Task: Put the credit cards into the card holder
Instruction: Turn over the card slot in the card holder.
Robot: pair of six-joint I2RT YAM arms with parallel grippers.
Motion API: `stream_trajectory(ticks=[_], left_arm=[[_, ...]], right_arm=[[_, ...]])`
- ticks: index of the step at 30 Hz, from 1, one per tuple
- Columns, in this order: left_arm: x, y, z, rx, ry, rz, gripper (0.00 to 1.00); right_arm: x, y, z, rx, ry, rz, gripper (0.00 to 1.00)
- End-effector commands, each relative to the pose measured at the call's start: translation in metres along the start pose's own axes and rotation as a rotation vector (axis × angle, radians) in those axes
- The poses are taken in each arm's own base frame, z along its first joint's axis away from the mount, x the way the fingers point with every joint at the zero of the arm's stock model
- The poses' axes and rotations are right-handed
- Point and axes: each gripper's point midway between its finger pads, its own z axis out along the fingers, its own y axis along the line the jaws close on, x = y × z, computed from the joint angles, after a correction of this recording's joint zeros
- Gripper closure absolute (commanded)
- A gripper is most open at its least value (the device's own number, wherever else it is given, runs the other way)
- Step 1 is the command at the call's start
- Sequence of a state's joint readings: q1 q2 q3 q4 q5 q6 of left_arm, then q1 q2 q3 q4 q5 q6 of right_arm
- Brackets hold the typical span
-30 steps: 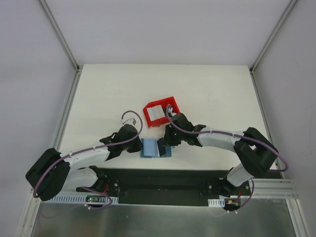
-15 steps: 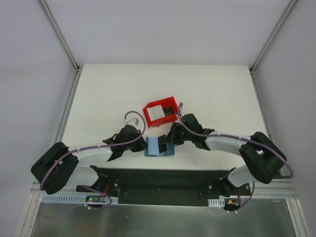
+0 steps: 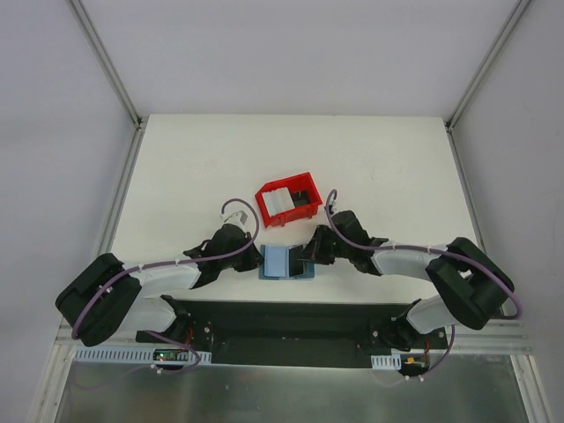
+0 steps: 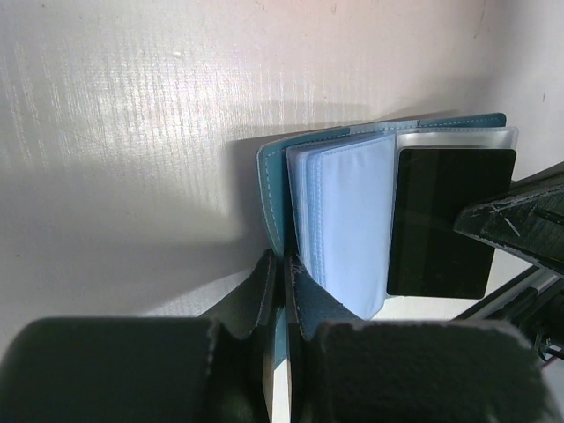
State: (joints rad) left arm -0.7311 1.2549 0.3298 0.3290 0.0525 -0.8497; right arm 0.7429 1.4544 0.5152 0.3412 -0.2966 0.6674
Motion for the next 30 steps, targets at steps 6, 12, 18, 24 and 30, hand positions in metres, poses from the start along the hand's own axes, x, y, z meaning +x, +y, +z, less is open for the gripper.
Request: stream_trajectory(ticks=[6, 12, 18, 24, 30], left_arm=[[0.015, 0.018, 0.001, -0.053, 0.056, -0.009, 1.0], [0.015, 0.018, 0.001, -0.05, 0.056, -0.006, 1.0], [0.014, 0.018, 0.0, -0.049, 0.051, -0.007, 1.0], [0.015, 0.019, 0.0, -0.054, 0.053, 0.0, 1.0], [0.016, 0.017, 0.001, -0.049, 0.061, 0.005, 1.0]], right_arm=[[-0.013, 0.022, 0.001, -0.129, -0.044, 0.034, 1.0], [-0.009, 0.015, 0.007, -0.117, -0.029, 0.057, 1.0], [-0.005, 0.005, 0.008, -0.091, -0.024, 0.062, 1.0], [-0.004, 0.001, 0.008, -0.104, 0.008, 0.054, 1.0], [-0.007, 0.011, 0.011, -0.158, 0.009, 0.059, 1.0]])
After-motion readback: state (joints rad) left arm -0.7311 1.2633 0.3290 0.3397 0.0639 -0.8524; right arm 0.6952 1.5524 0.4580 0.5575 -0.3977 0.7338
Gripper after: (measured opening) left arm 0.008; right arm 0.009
